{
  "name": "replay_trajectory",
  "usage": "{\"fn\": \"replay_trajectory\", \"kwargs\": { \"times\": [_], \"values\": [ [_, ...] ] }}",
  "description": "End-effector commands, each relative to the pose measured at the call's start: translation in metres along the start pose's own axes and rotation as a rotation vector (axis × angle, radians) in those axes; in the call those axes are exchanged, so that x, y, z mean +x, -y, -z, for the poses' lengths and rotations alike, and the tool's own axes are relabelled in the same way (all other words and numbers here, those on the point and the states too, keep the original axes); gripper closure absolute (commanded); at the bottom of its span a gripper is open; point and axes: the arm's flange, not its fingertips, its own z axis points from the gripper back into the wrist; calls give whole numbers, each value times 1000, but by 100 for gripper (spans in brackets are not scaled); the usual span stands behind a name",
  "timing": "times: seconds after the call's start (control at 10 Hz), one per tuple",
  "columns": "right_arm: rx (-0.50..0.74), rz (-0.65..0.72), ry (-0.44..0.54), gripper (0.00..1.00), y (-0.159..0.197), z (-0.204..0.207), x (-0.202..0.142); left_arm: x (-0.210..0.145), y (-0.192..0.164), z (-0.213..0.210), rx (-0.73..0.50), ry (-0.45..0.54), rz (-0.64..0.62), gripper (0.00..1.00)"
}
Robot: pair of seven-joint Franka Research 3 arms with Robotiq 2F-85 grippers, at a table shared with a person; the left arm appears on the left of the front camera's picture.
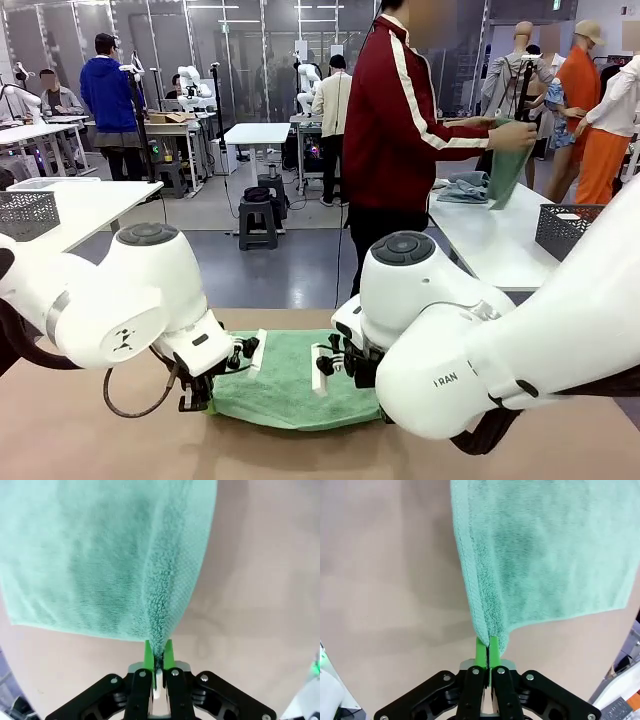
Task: Fold the towels and place them in the basket.
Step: When a person lays out a Towel with hook on the table, fold it in half twice.
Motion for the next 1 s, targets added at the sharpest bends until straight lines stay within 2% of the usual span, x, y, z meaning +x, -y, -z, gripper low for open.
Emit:
{"fn": "replay_trajectory", "kwargs": {
  "times": [0.0, 0.4, 0.9],
  "values": [
    [-45, 16, -20, 98, 7, -10, 2, -2, -10, -16, 13, 25, 4, 92],
    [-55, 0, -4, 98, 41, -9, 16, 11, -52, -20, 16, 21, -5, 92],
    [-55, 7, -24, 98, 115, -6, 35, 33, -122, -18, -16, -21, -56, 92]
  ]
}}
